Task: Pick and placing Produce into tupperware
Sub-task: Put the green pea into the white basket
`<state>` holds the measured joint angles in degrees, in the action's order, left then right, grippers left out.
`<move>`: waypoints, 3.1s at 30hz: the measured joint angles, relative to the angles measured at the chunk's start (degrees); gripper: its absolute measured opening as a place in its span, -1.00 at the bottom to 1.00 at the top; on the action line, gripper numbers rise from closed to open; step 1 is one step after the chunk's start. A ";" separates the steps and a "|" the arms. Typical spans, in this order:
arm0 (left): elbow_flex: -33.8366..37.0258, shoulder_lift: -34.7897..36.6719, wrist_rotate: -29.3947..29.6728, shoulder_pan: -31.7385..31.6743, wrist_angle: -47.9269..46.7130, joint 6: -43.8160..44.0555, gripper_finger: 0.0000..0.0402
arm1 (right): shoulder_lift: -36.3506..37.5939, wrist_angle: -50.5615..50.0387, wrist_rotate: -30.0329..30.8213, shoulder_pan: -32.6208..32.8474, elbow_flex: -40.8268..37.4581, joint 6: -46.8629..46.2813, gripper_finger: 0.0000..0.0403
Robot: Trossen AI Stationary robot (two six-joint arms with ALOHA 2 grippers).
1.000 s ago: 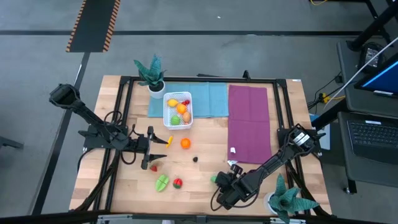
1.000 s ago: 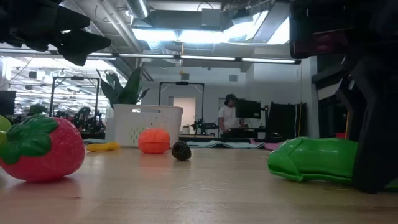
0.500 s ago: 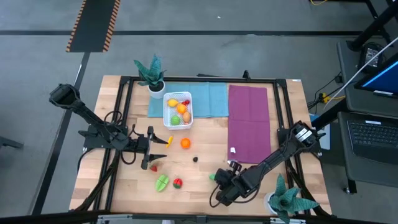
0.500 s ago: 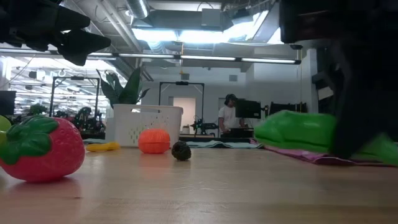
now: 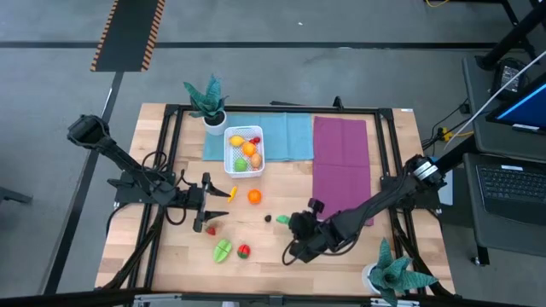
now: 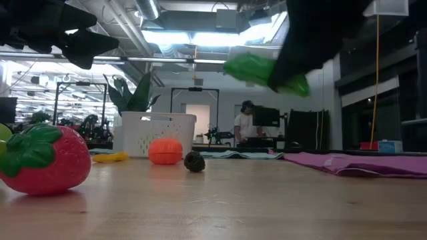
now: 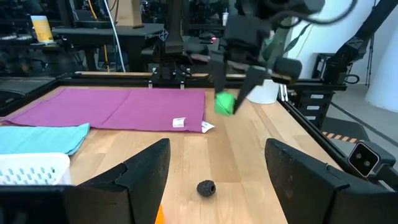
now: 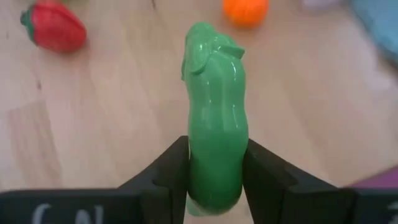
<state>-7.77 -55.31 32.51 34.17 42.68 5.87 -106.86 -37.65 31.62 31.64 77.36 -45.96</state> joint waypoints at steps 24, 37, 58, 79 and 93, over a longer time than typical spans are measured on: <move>0.00 4.79 0.00 0.00 -0.61 -6.45 0.27 | 8.88 70.77 -1.40 -8.31 -32.68 31.07 -0.39; 0.00 4.76 0.00 -0.08 -0.59 -6.43 0.27 | 8.88 88.76 -18.46 -18.53 -38.10 40.31 -0.39; 0.00 4.63 -9.70 -18.82 0.98 -1.58 0.27 | 7.48 89.73 -27.80 -27.32 -33.23 46.37 -0.38; -5.82 -12.83 -13.98 -25.27 14.01 -1.89 0.27 | -0.36 90.12 -34.93 -31.76 -23.94 47.98 -0.39; -13.07 -19.91 -15.30 -26.82 14.08 -8.04 0.27 | -0.38 89.04 -35.86 -31.76 -23.94 48.37 -0.39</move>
<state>-20.84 -75.22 17.21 7.35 56.75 -2.17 -107.24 51.39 -4.24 -0.12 53.42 2.40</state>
